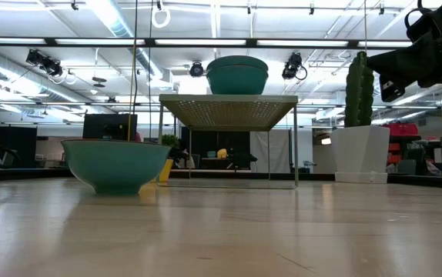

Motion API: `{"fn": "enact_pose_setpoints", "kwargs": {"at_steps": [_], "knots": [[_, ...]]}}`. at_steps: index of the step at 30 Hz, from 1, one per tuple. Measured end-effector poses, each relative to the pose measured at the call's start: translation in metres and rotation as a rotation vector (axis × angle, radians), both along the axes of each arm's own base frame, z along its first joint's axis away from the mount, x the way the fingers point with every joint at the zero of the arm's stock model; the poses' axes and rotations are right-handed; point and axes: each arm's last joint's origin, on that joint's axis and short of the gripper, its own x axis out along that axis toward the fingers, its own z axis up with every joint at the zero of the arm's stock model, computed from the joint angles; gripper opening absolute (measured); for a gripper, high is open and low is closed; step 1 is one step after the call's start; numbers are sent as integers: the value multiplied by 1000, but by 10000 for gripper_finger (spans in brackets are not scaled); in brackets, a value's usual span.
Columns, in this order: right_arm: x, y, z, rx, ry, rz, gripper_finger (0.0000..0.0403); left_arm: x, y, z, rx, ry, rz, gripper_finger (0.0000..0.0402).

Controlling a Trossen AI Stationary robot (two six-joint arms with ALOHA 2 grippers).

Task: Pick & Place Mini bowls
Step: Stack the blue and white bowl on top of the other blue and white bowls on the shelf

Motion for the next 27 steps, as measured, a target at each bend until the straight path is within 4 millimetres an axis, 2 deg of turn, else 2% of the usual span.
{"fn": "enact_pose_setpoints", "kwargs": {"at_steps": [13, 27], "knots": [[0, 0, 0, 0, 0, 0, 27, 0, 0, 3, 15, -28, 0, 1], [0, 0, 0, 0, 0, 0, 27, 0, -2, 4, -10, -43, -76, 1]]}}
